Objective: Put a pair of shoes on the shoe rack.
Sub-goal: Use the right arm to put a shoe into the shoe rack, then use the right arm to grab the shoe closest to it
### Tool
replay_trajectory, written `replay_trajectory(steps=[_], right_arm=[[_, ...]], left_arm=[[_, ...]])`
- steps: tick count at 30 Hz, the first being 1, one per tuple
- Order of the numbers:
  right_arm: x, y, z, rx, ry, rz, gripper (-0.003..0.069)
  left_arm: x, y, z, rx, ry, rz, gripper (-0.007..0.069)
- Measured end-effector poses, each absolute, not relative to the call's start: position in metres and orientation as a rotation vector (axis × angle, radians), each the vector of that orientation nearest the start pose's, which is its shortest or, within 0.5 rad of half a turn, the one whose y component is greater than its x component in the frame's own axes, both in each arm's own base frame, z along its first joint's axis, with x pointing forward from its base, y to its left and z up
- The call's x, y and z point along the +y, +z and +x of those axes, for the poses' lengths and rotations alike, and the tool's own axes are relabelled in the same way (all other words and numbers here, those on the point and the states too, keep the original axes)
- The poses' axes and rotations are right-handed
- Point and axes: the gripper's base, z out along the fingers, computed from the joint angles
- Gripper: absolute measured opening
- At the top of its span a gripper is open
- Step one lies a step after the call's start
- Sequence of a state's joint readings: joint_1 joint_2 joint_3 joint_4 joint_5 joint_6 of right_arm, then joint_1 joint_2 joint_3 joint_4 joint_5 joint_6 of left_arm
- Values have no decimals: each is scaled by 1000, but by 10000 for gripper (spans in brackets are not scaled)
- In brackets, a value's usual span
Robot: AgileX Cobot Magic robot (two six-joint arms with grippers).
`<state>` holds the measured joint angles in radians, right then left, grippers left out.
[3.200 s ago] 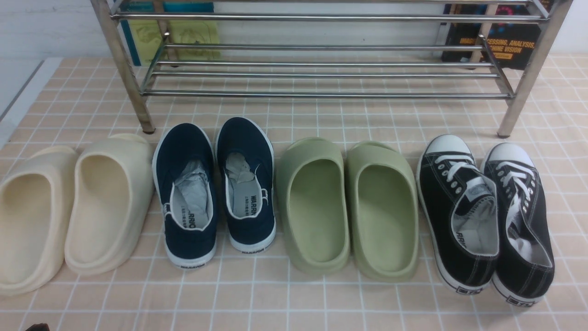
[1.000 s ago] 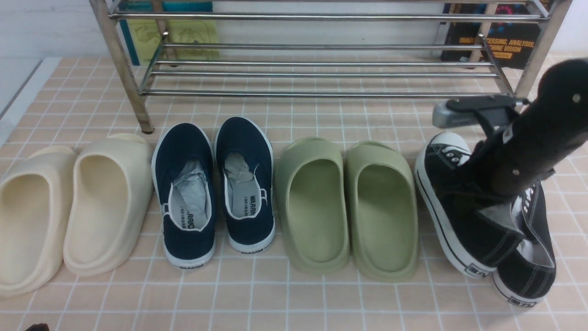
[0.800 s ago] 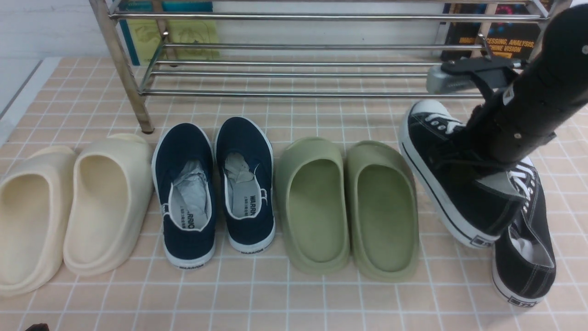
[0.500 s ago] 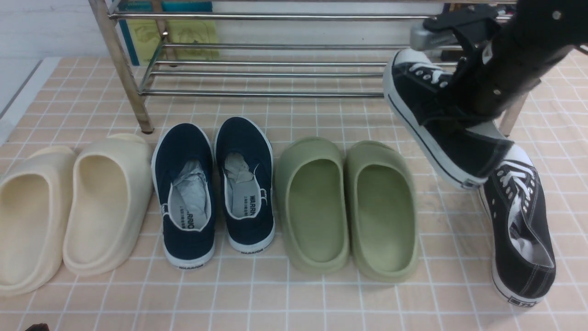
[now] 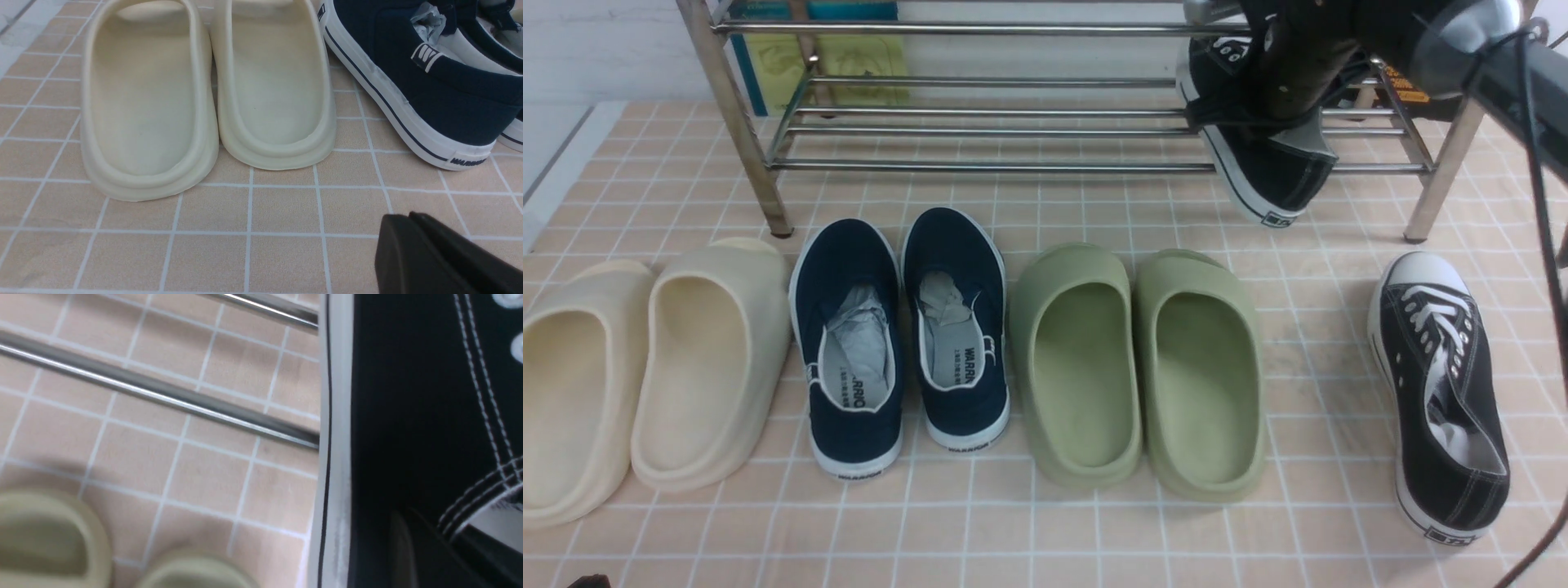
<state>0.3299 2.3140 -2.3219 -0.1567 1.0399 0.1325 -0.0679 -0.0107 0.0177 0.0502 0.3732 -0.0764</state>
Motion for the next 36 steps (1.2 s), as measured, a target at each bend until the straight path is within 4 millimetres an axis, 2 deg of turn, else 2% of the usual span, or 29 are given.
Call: replay_trajectory(steps=[2,5,8,9,10,12,15,18,20,21,22,24,26,28,31,32,33,35,36], right_arm=[[159,276,499,2479,9,-283,27],[162,280,501,2451,58,-261,78],[162,287,499,2428,76,-256,192],[163,292,497,2422,94,-252,265],[163,293,497,2419,94,-251,275],[162,313,486,2400,153,-238,405],[157,343,466,2374,169,-274,479],[144,386,432,2355,142,-309,503],[138,398,419,2354,123,-307,503],[123,411,397,2379,88,-285,498],[116,412,388,2410,71,-263,494],[100,398,373,2516,35,-205,486],[86,364,362,2662,-15,-156,476],[77,309,345,2853,-73,-121,471],[72,247,320,2976,-72,-7,470],[72,232,314,2972,-56,38,470],[71,219,307,2961,-37,77,470],[71,204,304,2915,-4,99,465],[71,204,304,2915,-4,99,465]], left_arm=[[-2,174,52,1863,-50,23,36],[-2,174,52,1863,-50,23,36],[-2,174,52,1863,-50,23,36],[-2,174,52,1863,-50,23,36],[-2,174,52,1863,-50,23,36],[-2,174,52,1863,-50,23,36],[-2,174,52,1863,-50,23,36],[-2,174,52,1863,-50,23,36],[-2,174,52,1863,-50,23,36],[-2,174,52,1863,-50,23,36],[-2,174,52,1863,-50,23,36],[-2,174,52,1863,-50,23,36],[-2,174,52,1863,-50,23,36],[-2,174,52,1863,-50,23,36],[-2,174,52,1863,-50,23,36],[-2,174,52,1863,-50,23,36],[-2,174,52,1863,-50,23,36],[-2,174,52,1863,-50,23,36],[-2,174,52,1863,-50,23,36]])
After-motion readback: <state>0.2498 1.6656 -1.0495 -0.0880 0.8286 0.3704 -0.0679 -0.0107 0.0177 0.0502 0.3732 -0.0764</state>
